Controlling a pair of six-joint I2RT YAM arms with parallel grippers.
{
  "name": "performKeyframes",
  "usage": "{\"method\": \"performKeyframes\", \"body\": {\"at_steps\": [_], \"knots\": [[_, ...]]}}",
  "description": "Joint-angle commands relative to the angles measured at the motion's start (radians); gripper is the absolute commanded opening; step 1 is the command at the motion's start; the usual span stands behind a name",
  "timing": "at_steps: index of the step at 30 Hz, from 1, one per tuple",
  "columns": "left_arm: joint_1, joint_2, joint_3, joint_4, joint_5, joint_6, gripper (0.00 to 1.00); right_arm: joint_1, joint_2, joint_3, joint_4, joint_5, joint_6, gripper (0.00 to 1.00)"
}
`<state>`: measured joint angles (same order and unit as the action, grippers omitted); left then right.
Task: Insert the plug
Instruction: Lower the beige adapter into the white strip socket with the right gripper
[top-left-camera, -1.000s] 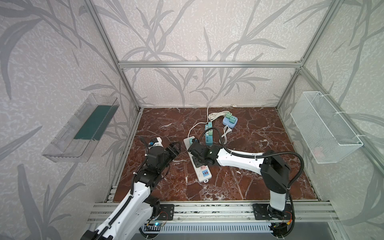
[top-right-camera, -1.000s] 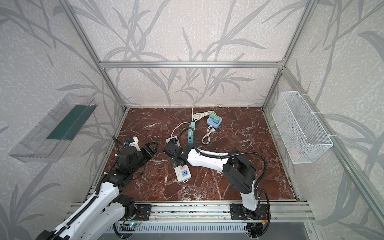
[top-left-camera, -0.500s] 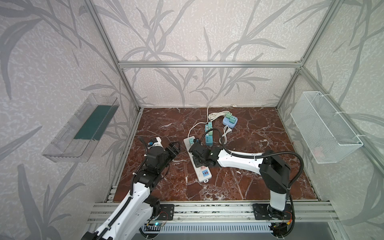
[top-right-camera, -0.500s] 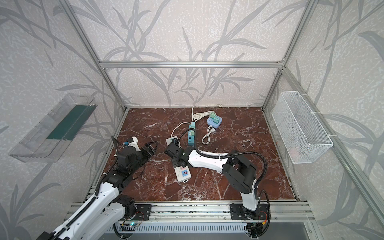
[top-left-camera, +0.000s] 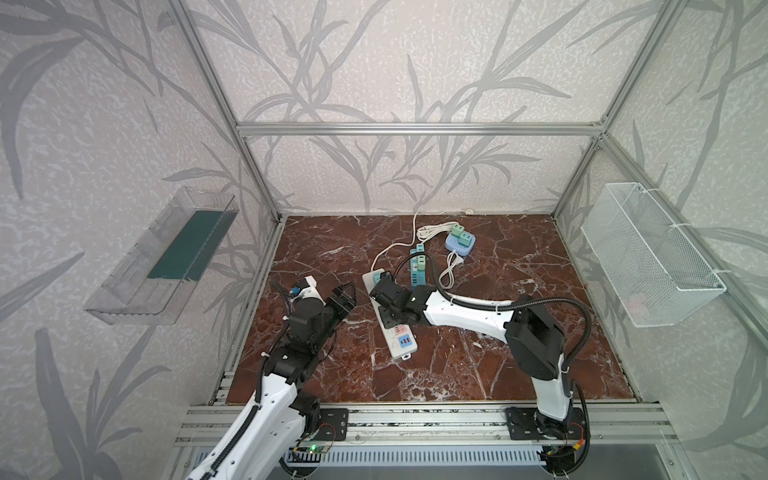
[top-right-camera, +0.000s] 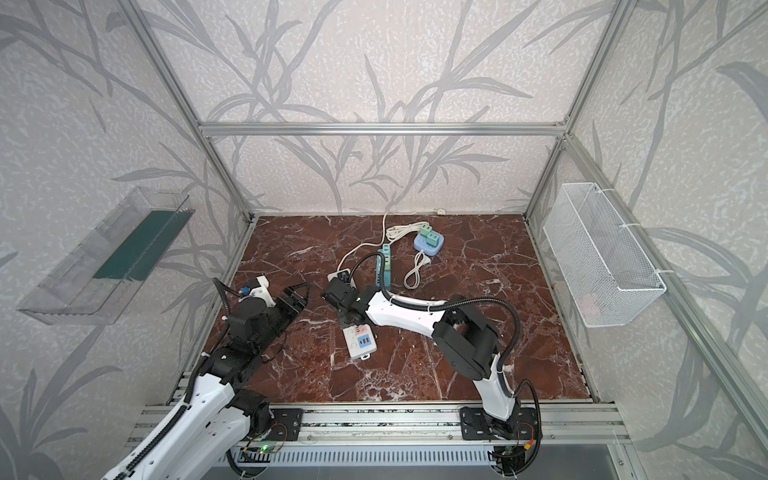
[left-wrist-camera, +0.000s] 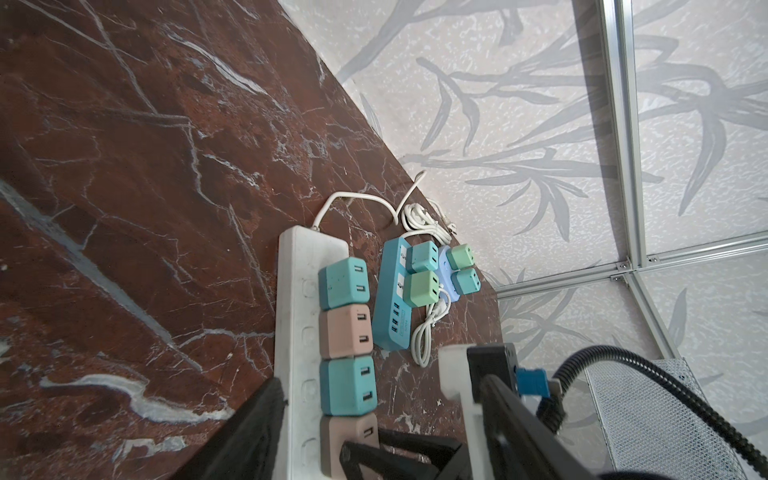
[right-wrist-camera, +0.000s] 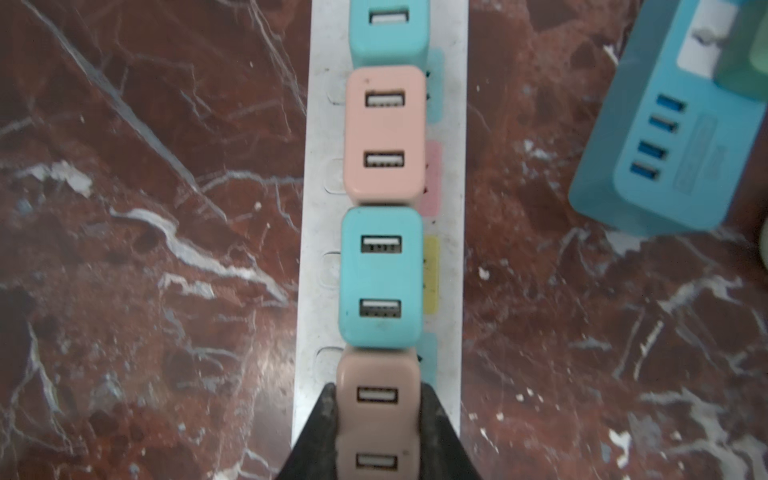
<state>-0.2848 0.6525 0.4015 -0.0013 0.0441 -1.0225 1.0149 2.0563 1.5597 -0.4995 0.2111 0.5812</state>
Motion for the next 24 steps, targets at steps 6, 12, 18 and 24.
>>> {"method": "performKeyframes", "body": {"at_steps": [6, 12, 18, 24], "knots": [[0.007, -0.033, -0.015, -0.019, -0.058, -0.002, 0.76, -0.157, 0.178, 0.049, -0.160, -0.095, -0.156, 0.00], [0.011, -0.040, -0.015, -0.025, -0.076, 0.003, 0.76, -0.155, 0.182, 0.111, -0.192, -0.157, -0.194, 0.04], [0.013, -0.050, -0.012, -0.031, -0.088, 0.015, 0.76, -0.147, 0.132, 0.162, -0.225, -0.210, -0.234, 0.27], [0.013, -0.048, -0.004, -0.034, -0.092, 0.021, 0.76, -0.160, 0.040, 0.216, -0.248, -0.203, -0.276, 0.46]]}}
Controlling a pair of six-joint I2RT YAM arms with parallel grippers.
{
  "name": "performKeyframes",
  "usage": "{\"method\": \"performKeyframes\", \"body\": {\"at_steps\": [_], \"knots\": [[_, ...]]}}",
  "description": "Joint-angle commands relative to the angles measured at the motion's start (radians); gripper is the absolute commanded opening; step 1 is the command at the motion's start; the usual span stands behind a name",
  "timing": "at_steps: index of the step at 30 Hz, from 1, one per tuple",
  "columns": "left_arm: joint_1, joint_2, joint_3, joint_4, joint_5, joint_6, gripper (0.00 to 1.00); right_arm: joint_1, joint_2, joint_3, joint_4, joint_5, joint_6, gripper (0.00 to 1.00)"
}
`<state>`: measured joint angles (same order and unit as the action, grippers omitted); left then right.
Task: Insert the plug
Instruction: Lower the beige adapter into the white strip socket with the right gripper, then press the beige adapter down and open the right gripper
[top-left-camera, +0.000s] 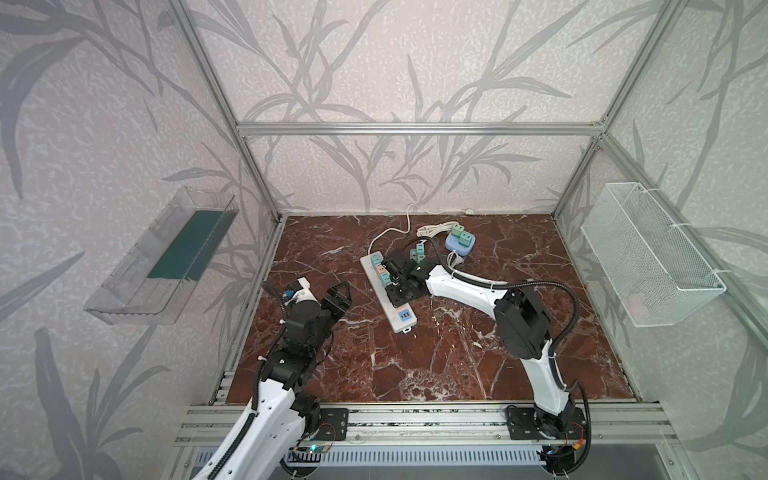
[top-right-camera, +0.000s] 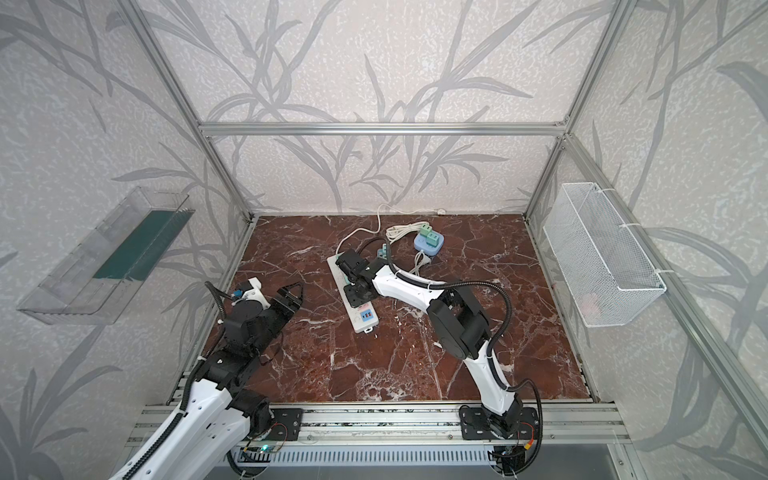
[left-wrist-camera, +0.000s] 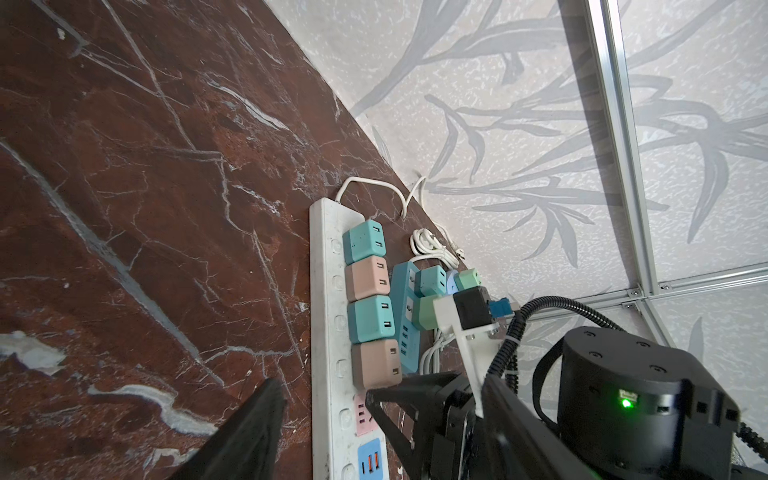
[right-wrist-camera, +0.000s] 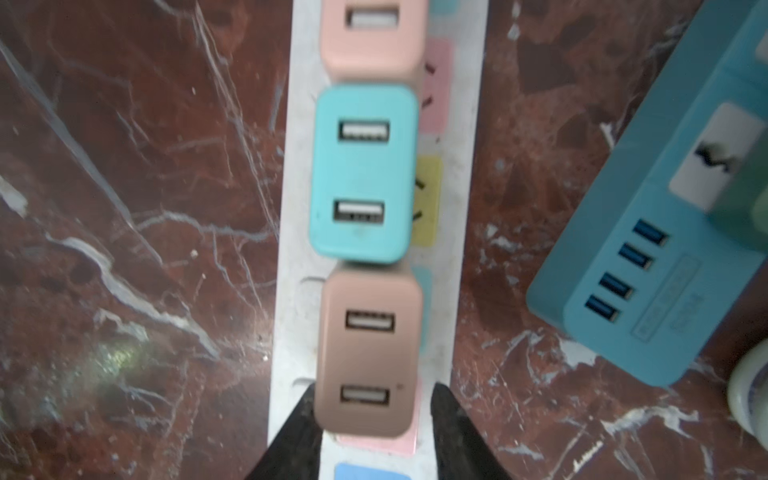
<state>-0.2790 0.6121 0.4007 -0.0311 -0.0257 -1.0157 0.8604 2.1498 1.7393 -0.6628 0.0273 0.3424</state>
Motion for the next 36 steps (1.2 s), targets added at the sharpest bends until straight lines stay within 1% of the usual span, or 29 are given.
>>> {"method": "performKeyframes", "body": {"at_steps": [1, 4, 7, 14, 23, 28, 31, 36], "knots": [[0.008, -0.008, -0.002, -0.005, -0.022, 0.015, 0.76, -0.011, -0.062, 0.041, -0.082, -0.017, -0.043, 0.47], [0.007, -0.006, 0.001, -0.006, -0.022, 0.015, 0.76, -0.030, -0.066, 0.046, -0.075, -0.007, -0.059, 0.47], [0.008, -0.007, 0.004, -0.009, -0.023, 0.020, 0.76, -0.050, -0.051, 0.074, -0.094, -0.034, -0.070, 0.47], [0.007, 0.002, 0.005, -0.006, -0.024, 0.022, 0.76, -0.056, -0.038, 0.137, -0.106, -0.024, -0.087, 0.46], [0.010, 0.004, 0.005, -0.003, -0.022, 0.021, 0.76, -0.060, 0.057, 0.229, -0.150, -0.022, -0.095, 0.46], [0.011, 0.000, -0.002, -0.004, -0.023, 0.020, 0.76, -0.060, 0.097, 0.222, -0.149, -0.023, -0.081, 0.45], [0.012, 0.000, -0.003, -0.003, -0.025, 0.019, 0.76, -0.060, 0.104, 0.182, -0.124, -0.021, -0.079, 0.44], [0.014, 0.002, -0.011, 0.007, -0.023, 0.013, 0.76, -0.060, 0.112, 0.170, -0.126, -0.013, -0.074, 0.44]]}}
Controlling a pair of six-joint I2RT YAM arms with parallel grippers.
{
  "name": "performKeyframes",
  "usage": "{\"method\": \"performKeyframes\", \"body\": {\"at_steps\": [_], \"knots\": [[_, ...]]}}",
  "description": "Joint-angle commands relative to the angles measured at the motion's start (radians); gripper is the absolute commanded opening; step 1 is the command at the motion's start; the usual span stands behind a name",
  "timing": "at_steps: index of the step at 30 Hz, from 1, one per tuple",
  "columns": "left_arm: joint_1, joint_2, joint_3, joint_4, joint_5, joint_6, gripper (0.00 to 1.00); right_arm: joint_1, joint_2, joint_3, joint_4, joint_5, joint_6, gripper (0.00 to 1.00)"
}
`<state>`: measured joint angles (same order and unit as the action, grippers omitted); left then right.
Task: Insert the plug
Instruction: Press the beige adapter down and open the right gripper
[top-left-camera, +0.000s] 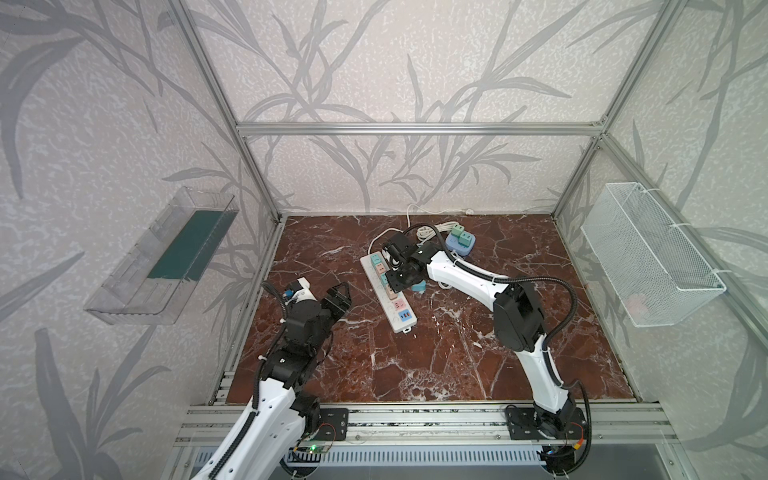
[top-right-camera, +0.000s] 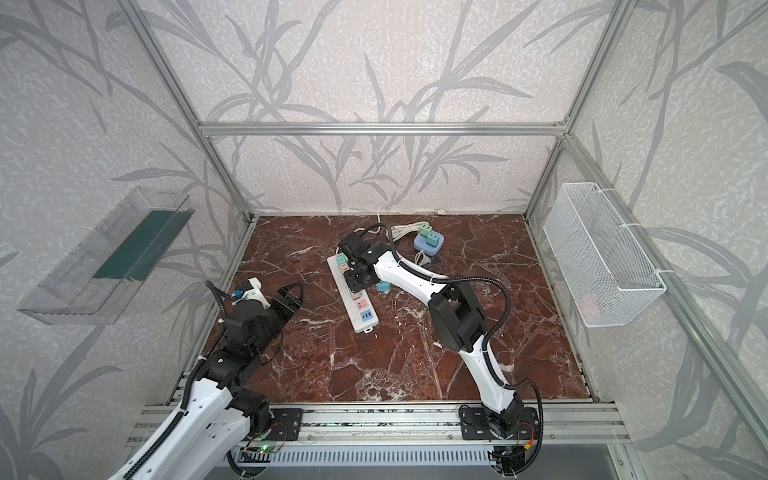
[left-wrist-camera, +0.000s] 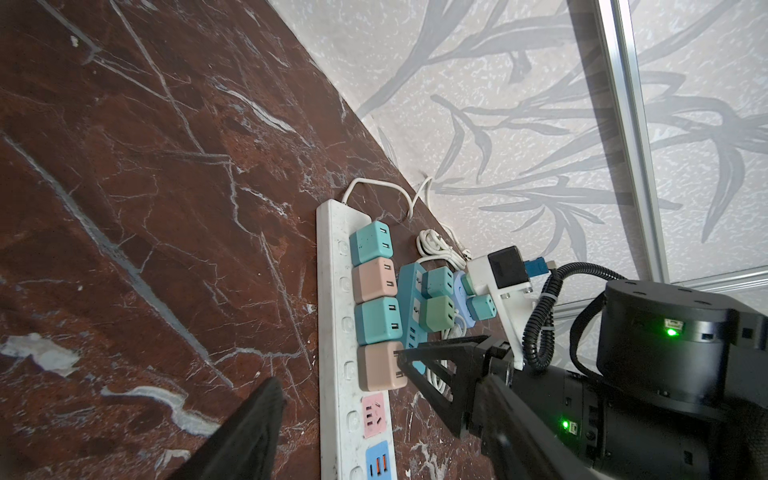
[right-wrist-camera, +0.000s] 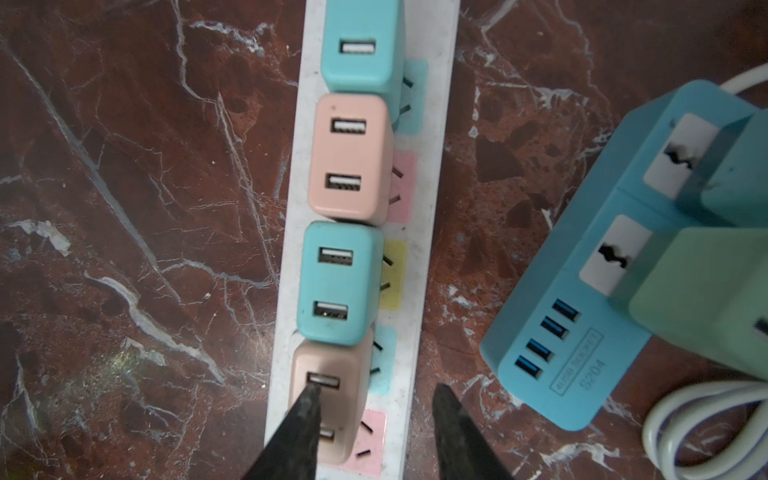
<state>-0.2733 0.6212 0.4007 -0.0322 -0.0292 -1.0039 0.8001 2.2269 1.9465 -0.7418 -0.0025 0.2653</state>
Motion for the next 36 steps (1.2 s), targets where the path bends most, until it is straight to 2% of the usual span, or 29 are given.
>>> {"method": "performKeyframes", "body": {"at_steps": [1, 7, 17, 20, 28, 36], "knots": [[0.008, -0.008, -0.011, 0.008, -0.020, 0.002, 0.76, 0.001, 0.031, -0.037, -0.047, 0.022, 0.003, 0.44], [0.008, -0.008, -0.009, 0.004, -0.021, 0.004, 0.76, 0.004, 0.003, -0.013, -0.061, 0.005, -0.010, 0.44], [0.009, -0.012, 0.014, -0.023, -0.013, 0.017, 0.76, 0.005, -0.159, -0.050, 0.021, 0.022, -0.025, 0.46], [0.009, -0.014, 0.038, -0.042, -0.008, 0.038, 0.76, 0.003, -0.138, -0.057, 0.027, 0.033, -0.033, 0.46], [0.009, -0.014, 0.087, -0.095, 0.003, 0.083, 0.76, 0.001, -0.057, -0.076, 0.035, -0.035, -0.003, 0.46], [0.009, -0.014, 0.095, -0.107, -0.003, 0.098, 0.77, -0.005, -0.036, -0.120, 0.060, -0.025, 0.015, 0.46]]}}
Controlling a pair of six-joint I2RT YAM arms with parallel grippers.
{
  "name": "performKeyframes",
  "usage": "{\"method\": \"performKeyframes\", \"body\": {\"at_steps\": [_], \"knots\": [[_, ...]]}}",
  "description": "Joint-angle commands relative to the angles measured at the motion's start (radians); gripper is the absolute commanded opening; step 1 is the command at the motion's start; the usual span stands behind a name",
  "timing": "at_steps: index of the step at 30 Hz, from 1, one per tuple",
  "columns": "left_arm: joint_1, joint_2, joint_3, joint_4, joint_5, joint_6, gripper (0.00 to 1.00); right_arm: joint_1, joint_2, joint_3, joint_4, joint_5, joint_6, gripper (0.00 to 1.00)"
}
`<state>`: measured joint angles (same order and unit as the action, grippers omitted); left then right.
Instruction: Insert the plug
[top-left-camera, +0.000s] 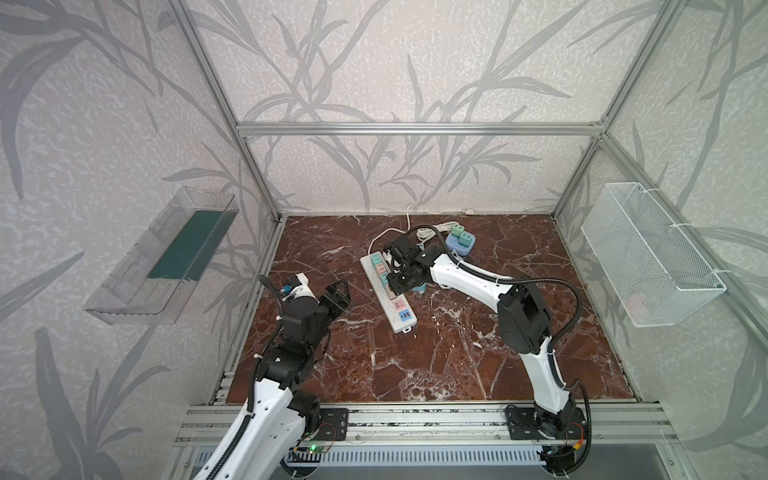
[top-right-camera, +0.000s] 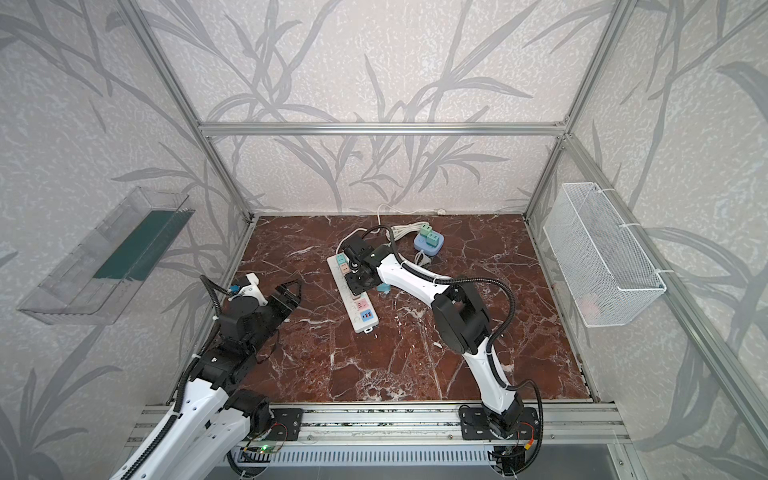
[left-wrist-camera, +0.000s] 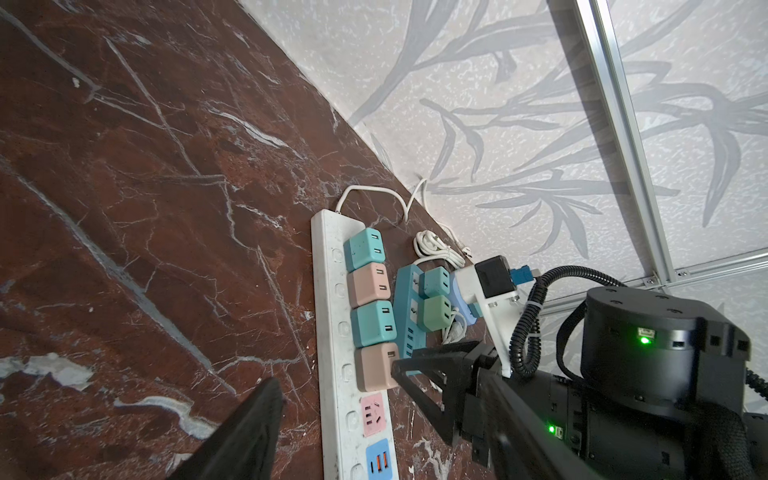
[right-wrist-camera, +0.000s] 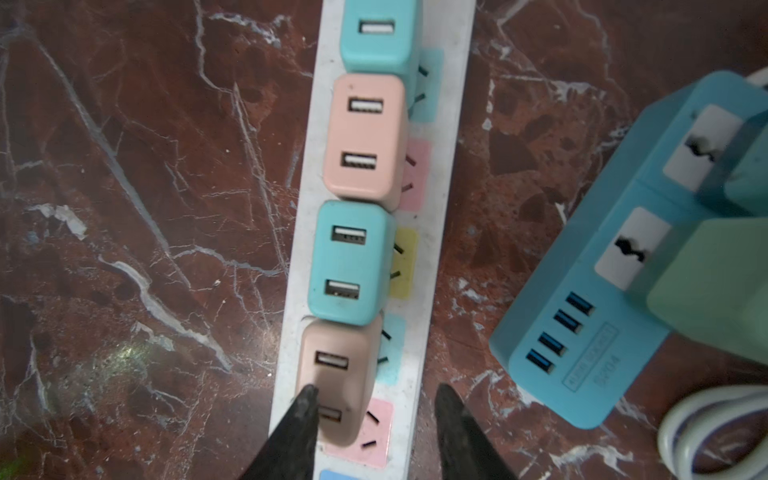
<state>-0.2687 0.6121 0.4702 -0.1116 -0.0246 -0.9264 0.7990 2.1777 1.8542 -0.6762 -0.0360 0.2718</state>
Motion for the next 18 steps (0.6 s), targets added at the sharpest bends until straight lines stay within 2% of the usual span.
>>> {"method": "performKeyframes", "body": {"at_steps": [1, 6, 9, 12, 14, 15, 16, 18], "knots": [[0.005, -0.003, 0.025, -0.029, -0.009, 0.021, 0.77, -0.006, 0.008, -0.032, -0.005, 0.011, 0.009, 0.46], [0.004, -0.002, 0.052, -0.052, -0.021, 0.048, 0.76, -0.006, -0.075, -0.037, -0.005, 0.006, -0.003, 0.46], [0.005, 0.009, 0.104, -0.106, -0.032, 0.117, 0.77, -0.006, -0.188, -0.084, 0.018, 0.028, -0.012, 0.47], [0.005, 0.031, 0.170, -0.172, -0.048, 0.247, 0.80, -0.013, -0.341, -0.213, 0.086, 0.058, -0.004, 0.50], [0.003, 0.047, 0.204, -0.207, -0.070, 0.286, 0.82, -0.022, -0.460, -0.349, 0.163, 0.079, 0.007, 0.53], [0.003, 0.055, 0.215, -0.217, -0.076, 0.302, 0.95, -0.025, -0.527, -0.411, 0.200, 0.088, 0.004, 0.55], [0.003, 0.066, 0.227, -0.226, -0.081, 0.326, 0.99, -0.033, -0.589, -0.473, 0.225, 0.104, 0.001, 0.59], [0.001, 0.100, 0.266, -0.280, -0.109, 0.348, 0.99, -0.043, -0.701, -0.583, 0.232, 0.196, 0.004, 0.68]]}}
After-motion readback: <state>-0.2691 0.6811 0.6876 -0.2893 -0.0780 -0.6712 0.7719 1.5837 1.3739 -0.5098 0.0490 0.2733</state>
